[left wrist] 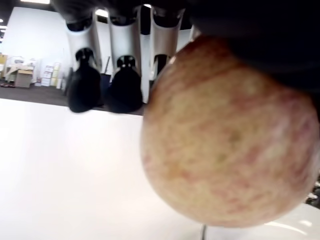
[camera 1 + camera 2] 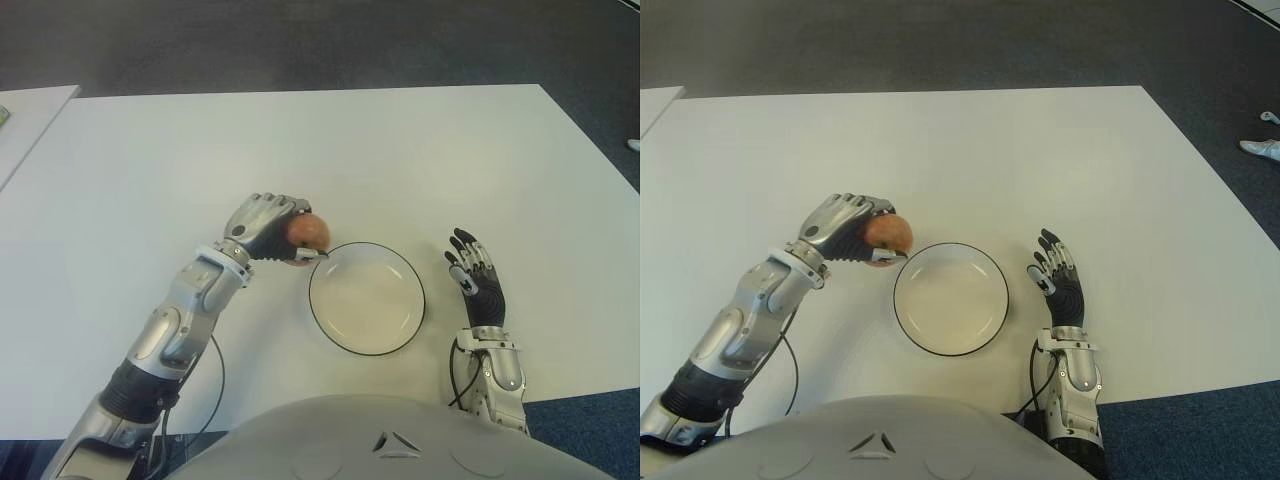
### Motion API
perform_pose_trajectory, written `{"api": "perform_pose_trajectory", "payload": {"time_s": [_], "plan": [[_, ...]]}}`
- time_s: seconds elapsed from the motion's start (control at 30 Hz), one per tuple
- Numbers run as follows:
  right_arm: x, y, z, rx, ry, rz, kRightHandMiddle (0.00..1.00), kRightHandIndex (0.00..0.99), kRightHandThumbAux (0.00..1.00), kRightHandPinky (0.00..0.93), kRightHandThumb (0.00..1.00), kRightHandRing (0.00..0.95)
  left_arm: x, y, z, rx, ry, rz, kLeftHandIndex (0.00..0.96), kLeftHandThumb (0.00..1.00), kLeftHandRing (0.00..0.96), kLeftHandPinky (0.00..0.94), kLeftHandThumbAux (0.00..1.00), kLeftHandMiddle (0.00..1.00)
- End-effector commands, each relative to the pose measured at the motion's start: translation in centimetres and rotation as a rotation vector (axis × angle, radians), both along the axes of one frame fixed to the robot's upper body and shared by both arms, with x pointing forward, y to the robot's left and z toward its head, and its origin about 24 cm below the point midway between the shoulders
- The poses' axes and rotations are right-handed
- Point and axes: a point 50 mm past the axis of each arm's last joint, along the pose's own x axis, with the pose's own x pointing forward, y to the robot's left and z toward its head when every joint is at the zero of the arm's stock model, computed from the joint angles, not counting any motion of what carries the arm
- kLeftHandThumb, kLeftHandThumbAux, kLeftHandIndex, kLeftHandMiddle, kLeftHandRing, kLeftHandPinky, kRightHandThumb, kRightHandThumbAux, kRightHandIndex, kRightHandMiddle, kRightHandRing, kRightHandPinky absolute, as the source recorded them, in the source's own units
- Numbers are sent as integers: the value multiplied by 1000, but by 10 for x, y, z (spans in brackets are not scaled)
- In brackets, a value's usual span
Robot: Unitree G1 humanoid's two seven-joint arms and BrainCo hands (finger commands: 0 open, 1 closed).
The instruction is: Put the apples into the plate.
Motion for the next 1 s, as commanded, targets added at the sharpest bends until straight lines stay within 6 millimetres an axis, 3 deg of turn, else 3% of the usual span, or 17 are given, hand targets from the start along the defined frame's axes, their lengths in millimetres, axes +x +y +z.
{"api": "perform_pose_trajectory", "payload": {"time_s": [0.03,0.13,0.3,0.43,1.0], "plan": [[-17,7,-25,52,142,-12,107,128,551,59,264,45,-10,-17,-2,13,-28,-79,403,848,799,757,667,522],[-16,8,-25,54,140,-13,101,126,555,58,266,42,-18,-39,0,28,-43,-139,402,848,808,797,667,524],[-16,9,-25,53,139,-15,89,117,560,50,264,31,-23,-52,6,71,-28,-186,401,847,819,816,668,528],[-17,11,-24,48,137,-18,87,112,563,60,264,34,-25,-55,6,97,5,-205,401,846,806,782,668,524],[-18,17,-23,35,127,-27,92,108,572,61,261,41,-30,-62,-20,92,46,-228,401,846,796,790,669,520]]}}
